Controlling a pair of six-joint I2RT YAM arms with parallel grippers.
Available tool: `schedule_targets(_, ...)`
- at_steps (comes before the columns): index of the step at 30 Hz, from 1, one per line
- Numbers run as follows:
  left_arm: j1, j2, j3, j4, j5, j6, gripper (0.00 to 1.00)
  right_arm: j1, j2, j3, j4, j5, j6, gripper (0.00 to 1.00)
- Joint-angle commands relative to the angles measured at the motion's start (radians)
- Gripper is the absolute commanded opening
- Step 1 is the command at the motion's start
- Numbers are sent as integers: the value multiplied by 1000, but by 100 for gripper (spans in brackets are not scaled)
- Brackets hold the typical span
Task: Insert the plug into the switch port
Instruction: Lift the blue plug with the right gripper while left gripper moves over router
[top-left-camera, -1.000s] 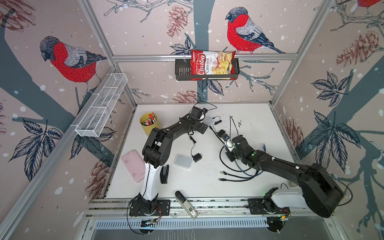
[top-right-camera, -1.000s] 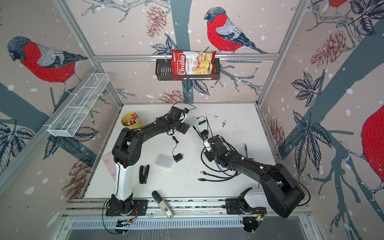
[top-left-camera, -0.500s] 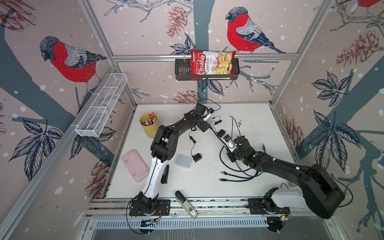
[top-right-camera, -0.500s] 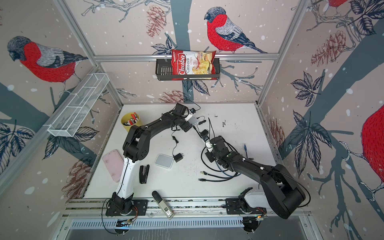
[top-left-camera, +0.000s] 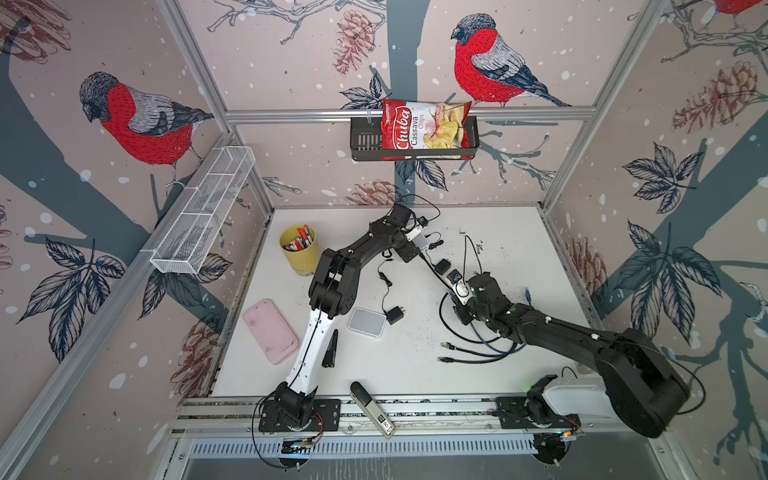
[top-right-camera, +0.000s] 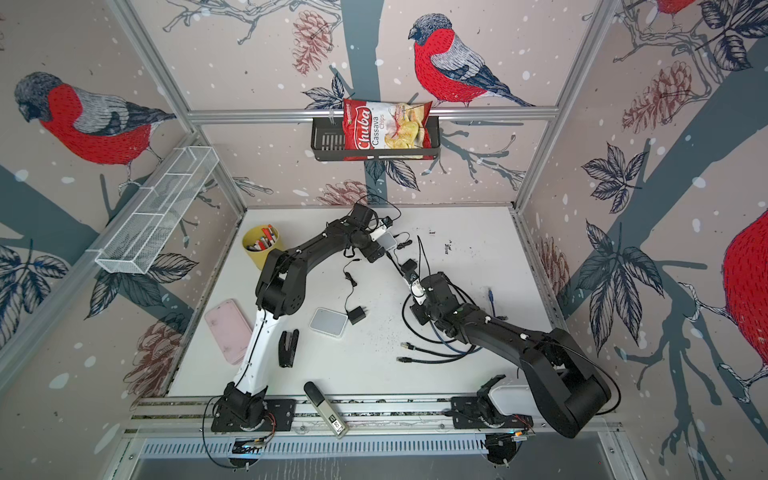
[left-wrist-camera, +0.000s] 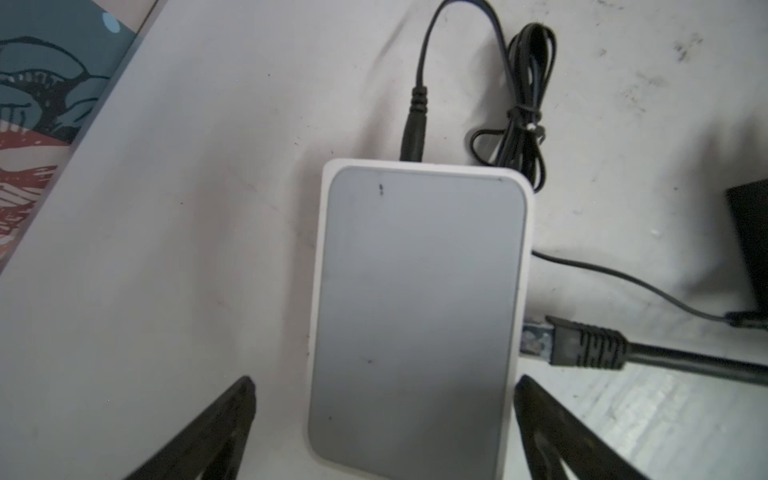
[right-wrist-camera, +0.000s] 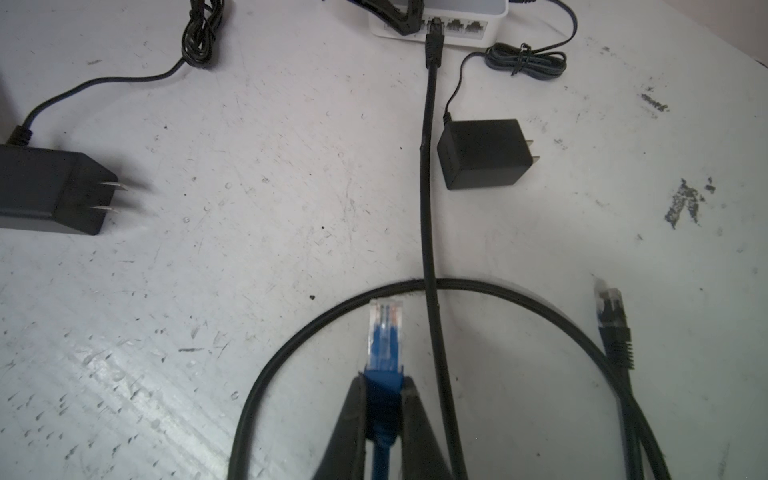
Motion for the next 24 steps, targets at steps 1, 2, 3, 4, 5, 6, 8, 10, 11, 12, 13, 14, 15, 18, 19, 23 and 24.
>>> schedule_targets(1,1,8,9,-35,43,16,92,-1,4,1,22,-4,13,6)
schedule_targets(2,1,9,10,-35,51,16,90,-1,6,1,24,-3,13,6)
schedule_targets(3,1,10,9,-36,57,16,89,-2,6,3,24,-3,13,6)
schedule_targets(4,1,11,9,-40,61,17,87,-3,9,4,24,-3,13,6)
schedule_targets(5,1,12,9,-45,67,17,85,-4,10,6,25,-3,12,6)
schedule_targets(6,1,11,9,-51,72,20,84,-4,11,6,25,-2,12,6)
schedule_targets(8,1,11,8,-61,78,21,80,-4,12,7,28,3,11,6)
schedule_targets(10,1,12,9,-68,84,21,75,-5,12,9,30,3,11,6)
schedule_targets(11,1,11,8,-74,85,22,72,-6,15,10,31,4,11,6)
schedule_targets(12,1,11,9,-78,86,22,69,-6,16,12,32,3,10,6)
schedule_targets(13,1,10,8,-81,86,21,67,-6,18,12,32,6,9,6)
schedule_targets(14,1,9,7,-86,89,22,64,-6,18,13,33,9,10,6)
schedule_targets(15,1,9,8,-87,90,23,62,-6,19,13,33,9,9,6)
schedule_targets(18,2,6,7,-92,90,19,59,-6,19,15,33,11,9,6)
schedule_targets(19,1,4,7,-93,90,15,57,-6,19,15,33,12,7,6)
schedule_targets(23,1,-28,-18,-94,94,3,52,-7,22,15,42,21,5,6)
schedule_targets(24,0,-40,-30,-90,94,-3,52,-7,25,15,46,23,4,6)
